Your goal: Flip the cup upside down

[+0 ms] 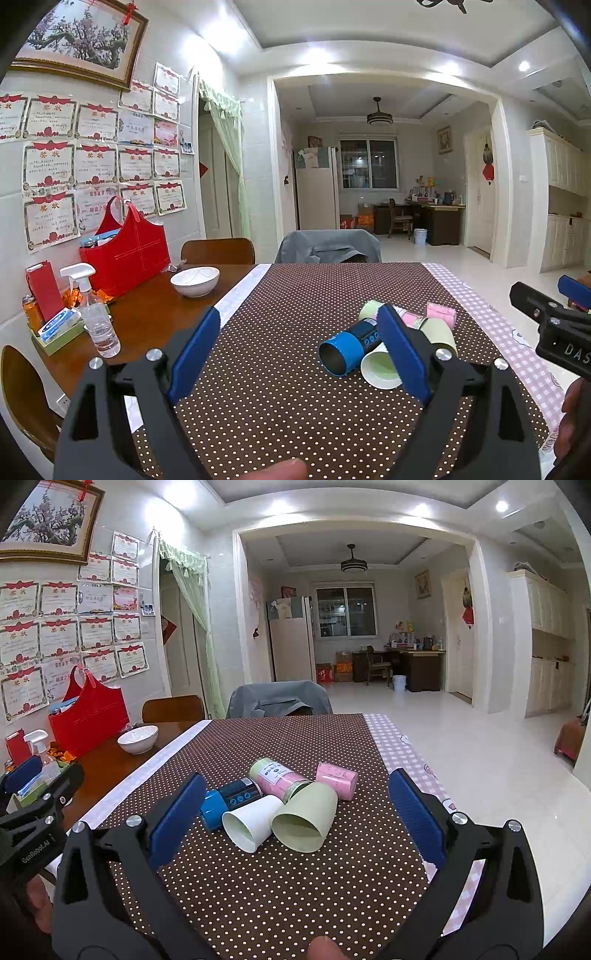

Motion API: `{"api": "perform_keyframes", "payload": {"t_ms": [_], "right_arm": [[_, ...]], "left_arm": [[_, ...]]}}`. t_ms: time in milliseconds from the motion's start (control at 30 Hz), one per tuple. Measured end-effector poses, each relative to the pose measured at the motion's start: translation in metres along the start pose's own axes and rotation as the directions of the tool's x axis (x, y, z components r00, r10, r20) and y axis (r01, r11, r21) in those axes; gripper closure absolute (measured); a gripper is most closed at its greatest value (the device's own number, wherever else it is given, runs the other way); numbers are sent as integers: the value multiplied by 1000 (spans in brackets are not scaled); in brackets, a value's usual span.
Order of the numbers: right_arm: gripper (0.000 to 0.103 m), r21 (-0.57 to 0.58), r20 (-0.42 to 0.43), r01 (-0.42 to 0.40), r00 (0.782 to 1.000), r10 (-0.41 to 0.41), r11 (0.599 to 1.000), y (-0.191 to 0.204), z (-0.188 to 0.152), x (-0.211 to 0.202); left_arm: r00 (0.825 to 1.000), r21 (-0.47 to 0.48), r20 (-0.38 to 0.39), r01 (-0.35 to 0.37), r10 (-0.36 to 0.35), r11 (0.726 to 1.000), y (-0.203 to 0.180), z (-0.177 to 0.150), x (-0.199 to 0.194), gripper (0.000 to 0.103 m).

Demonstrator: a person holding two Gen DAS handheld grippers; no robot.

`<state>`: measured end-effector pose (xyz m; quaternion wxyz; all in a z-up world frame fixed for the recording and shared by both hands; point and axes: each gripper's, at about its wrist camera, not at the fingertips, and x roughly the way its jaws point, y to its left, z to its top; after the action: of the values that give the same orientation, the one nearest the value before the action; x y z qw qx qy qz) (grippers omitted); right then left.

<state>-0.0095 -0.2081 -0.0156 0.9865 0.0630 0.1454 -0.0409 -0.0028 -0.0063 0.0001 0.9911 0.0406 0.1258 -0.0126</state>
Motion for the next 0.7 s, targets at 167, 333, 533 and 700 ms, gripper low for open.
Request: {"api": "perform_keyframes", "payload": {"t_ms": [167, 333, 533, 700], "right_arm": [[6, -4, -1, -3, 1000, 3, 1000, 0, 0, -1], [6, -4, -3, -3, 1000, 3, 1000, 0, 0, -1], [6, -9, -4, -7, 1000, 7, 1000, 1, 2, -1], [6, -12, -7, -11, 1000, 11, 1000, -1, 1, 0]], "left_arm": [[1000, -2, -1, 3, -3, 1000, -1, -1, 0, 18], [1000, -1, -3, 4, -4, 1000, -1, -1, 1, 18], [1000, -1, -3, 3, -3, 1000, -2, -1, 1, 18], [1000, 3, -6, 7, -7, 1000, -3, -3, 3, 18]]}}
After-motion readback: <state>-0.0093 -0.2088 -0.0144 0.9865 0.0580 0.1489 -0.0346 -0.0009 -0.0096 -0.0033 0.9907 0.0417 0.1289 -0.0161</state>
